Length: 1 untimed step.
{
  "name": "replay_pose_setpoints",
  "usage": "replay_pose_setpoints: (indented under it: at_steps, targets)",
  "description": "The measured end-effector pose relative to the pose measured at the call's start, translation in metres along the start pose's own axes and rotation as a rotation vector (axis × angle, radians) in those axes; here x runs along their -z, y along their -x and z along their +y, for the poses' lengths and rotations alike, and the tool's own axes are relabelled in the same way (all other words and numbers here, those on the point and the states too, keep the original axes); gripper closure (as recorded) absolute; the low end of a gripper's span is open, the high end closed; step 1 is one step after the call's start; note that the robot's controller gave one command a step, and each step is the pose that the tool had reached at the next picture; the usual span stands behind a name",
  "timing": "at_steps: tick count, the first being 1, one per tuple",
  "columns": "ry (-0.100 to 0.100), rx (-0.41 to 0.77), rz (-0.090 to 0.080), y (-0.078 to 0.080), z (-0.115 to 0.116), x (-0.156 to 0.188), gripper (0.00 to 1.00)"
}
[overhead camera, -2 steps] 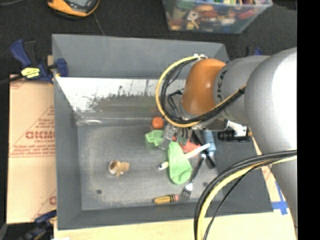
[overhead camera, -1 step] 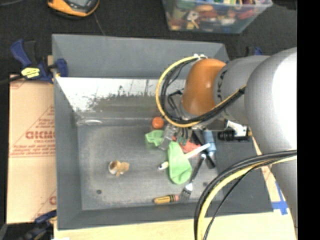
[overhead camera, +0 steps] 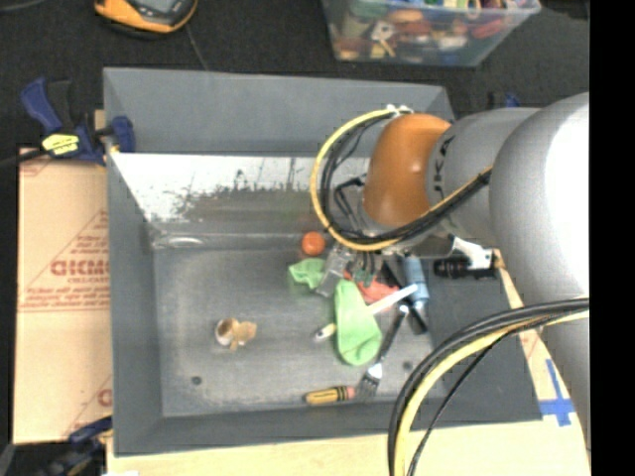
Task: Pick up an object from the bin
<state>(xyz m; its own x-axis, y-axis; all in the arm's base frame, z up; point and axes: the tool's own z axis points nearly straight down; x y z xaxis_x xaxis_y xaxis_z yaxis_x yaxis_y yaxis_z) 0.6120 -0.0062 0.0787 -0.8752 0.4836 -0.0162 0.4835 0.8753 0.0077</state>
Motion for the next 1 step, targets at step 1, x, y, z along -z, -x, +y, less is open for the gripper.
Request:
replay_pose_setpoints:
  at_steps: [1]
  targets:
    - [0.002, 0.002, -0.006, 0.0016, 0.0005, 0.0092, 1.0]
